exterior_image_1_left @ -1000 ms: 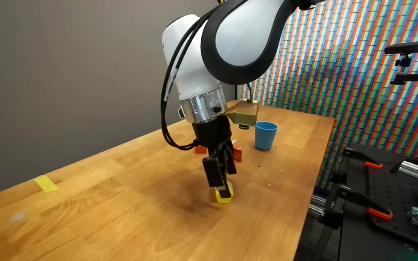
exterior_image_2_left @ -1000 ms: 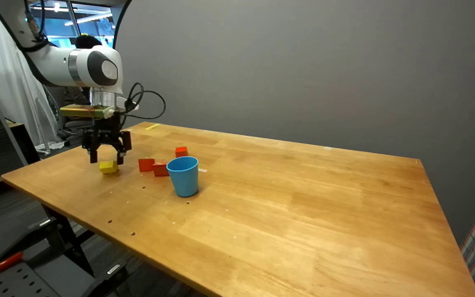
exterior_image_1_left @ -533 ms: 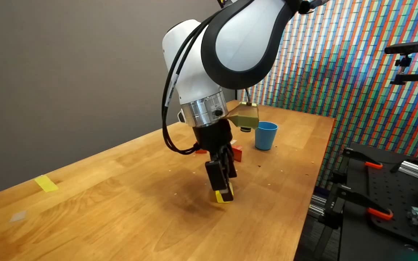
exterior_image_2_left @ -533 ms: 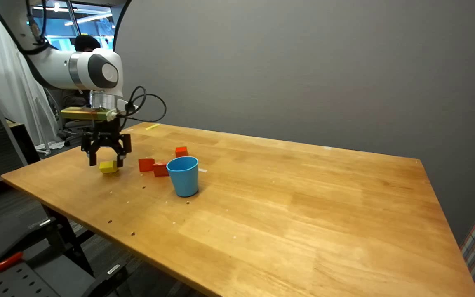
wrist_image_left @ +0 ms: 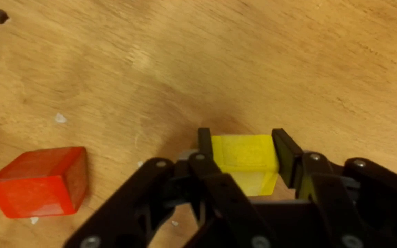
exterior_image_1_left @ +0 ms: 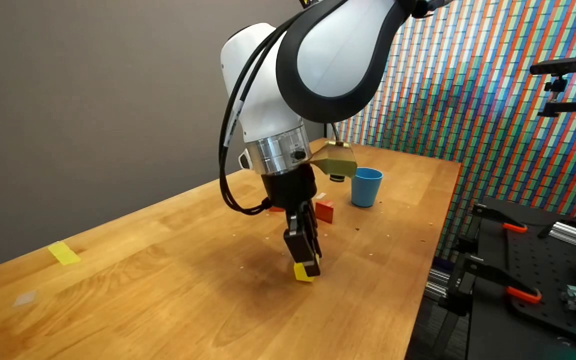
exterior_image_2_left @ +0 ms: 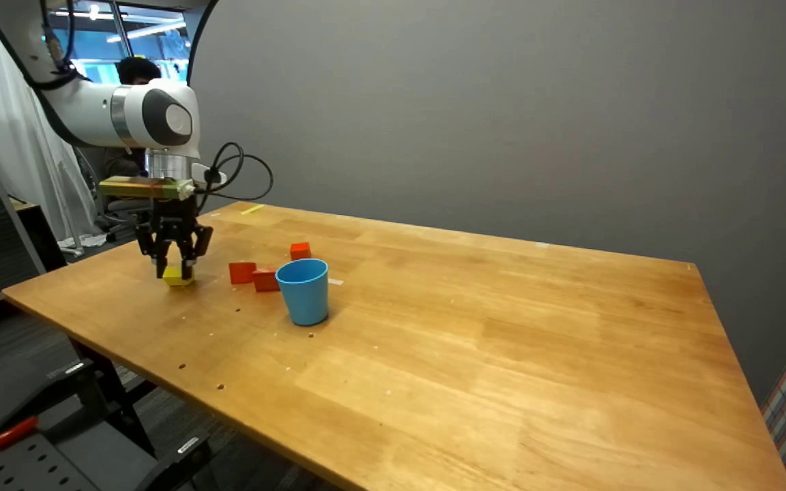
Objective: Put the yellow thing in the cup
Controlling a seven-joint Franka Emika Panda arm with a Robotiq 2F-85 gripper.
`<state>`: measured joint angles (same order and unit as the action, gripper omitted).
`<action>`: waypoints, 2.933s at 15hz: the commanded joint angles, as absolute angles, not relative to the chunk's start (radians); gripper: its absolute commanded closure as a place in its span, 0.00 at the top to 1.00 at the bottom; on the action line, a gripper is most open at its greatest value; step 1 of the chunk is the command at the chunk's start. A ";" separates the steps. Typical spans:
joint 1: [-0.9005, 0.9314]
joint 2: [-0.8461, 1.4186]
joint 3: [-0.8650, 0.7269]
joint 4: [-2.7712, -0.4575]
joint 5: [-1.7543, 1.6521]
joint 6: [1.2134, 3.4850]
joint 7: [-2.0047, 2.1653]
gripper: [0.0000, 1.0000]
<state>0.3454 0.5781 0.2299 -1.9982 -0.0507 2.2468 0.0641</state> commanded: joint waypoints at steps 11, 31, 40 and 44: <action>0.213 0.204 0.032 -2.165 -0.100 2.232 0.290 0.22; -0.020 0.200 -0.038 -2.204 0.114 2.101 0.269 0.22; -0.034 0.179 -0.036 -2.219 0.150 2.090 0.241 1.00; -0.006 0.085 -0.021 -2.251 0.058 2.017 0.180 1.00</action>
